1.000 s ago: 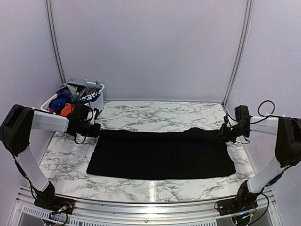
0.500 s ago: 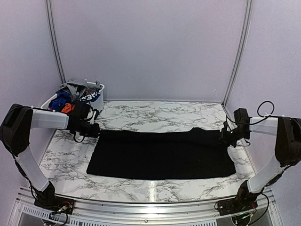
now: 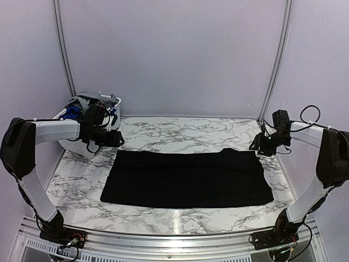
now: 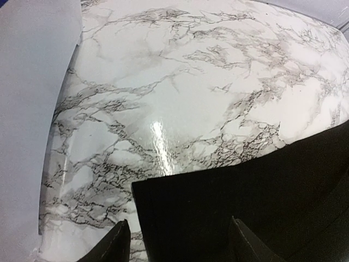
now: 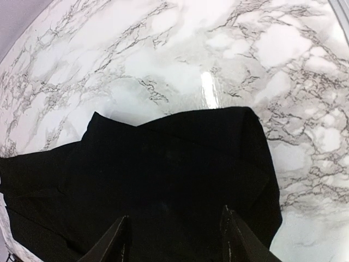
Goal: Fold and stack the mixed laundry pile
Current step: Fold the 1/3-folded T-shirt at the center of the board.
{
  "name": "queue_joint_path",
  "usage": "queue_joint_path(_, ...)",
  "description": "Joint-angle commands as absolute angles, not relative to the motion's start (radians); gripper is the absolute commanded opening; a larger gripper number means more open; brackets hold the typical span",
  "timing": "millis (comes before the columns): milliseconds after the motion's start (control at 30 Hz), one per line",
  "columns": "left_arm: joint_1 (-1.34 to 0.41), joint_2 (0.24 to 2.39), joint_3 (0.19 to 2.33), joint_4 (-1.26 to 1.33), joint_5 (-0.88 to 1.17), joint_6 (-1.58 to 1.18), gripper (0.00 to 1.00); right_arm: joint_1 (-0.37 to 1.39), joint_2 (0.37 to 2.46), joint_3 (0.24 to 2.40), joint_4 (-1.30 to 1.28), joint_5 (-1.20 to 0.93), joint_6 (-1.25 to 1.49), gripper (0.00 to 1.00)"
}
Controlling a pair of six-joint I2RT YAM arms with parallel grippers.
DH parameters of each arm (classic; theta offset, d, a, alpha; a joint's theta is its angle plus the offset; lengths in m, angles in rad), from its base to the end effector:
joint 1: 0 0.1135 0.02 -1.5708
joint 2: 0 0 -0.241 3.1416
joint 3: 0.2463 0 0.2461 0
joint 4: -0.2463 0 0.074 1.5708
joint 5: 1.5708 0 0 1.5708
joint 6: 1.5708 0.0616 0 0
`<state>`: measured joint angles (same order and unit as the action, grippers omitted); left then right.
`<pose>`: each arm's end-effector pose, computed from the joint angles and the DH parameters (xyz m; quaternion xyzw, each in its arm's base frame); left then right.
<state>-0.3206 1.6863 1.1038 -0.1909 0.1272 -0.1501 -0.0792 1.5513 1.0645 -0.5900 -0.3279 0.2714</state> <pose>0.3551 -0.1262 0.1773 0.1029 0.9143 -0.1473 0.3631 0.3176 -0.0053 0.1793 0.1276 0.9489 0.1807 0.2249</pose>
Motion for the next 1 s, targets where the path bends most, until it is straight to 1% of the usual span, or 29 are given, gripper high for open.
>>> queue_joint_path(0, -0.327, 1.767, 1.17, -0.259, 0.196, -0.153, 0.63, -0.09, 1.656, 1.129, -0.58, -0.302, 0.238, 0.54)
queue_joint_path(133, -0.34, 1.8, 1.175, -0.283, 0.21, -0.137, 0.63, -0.09, 1.756, 1.192, -0.603, -0.319, 0.217, 0.55)
queue_joint_path(267, -0.348, 1.836, 1.174, -0.333, 0.198, -0.126, 0.63, -0.09, 1.785, 1.192, -0.637, -0.299, 0.203, 0.58)
queue_joint_path(300, -0.351, 1.843, 1.173, -0.348, 0.193, -0.123, 0.63, -0.089, 1.782, 1.184, -0.646, -0.303, 0.199, 0.55)
queue_joint_path(433, -0.36, 1.822, 1.126, -0.38, 0.184, -0.104, 0.61, -0.088, 1.711, 1.114, -0.676, -0.37, 0.209, 0.39)
queue_joint_path(600, -0.363, 1.776, 1.071, -0.441, 0.151, -0.09, 0.58, -0.077, 1.604, 0.977, -0.71, -0.426, 0.239, 0.29)
queue_joint_path(767, -0.367, 1.749, 1.063, -0.504, 0.076, -0.081, 0.56, -0.06, 1.521, 0.857, -0.724, -0.464, 0.269, 0.14)
queue_joint_path(833, -0.367, 1.726, 1.065, -0.499, 0.069, -0.085, 0.56, -0.058, 1.484, 0.839, -0.746, -0.471, 0.266, 0.13)
queue_joint_path(867, -0.367, 1.712, 1.067, -0.492, 0.069, -0.086, 0.57, -0.056, 1.467, 0.837, -0.761, -0.474, 0.263, 0.14)
queue_joint_path(967, -0.368, 1.684, 1.075, -0.467, 0.087, -0.083, 0.57, -0.03, 1.426, 0.839, -0.781, -0.486, 0.249, 0.25)
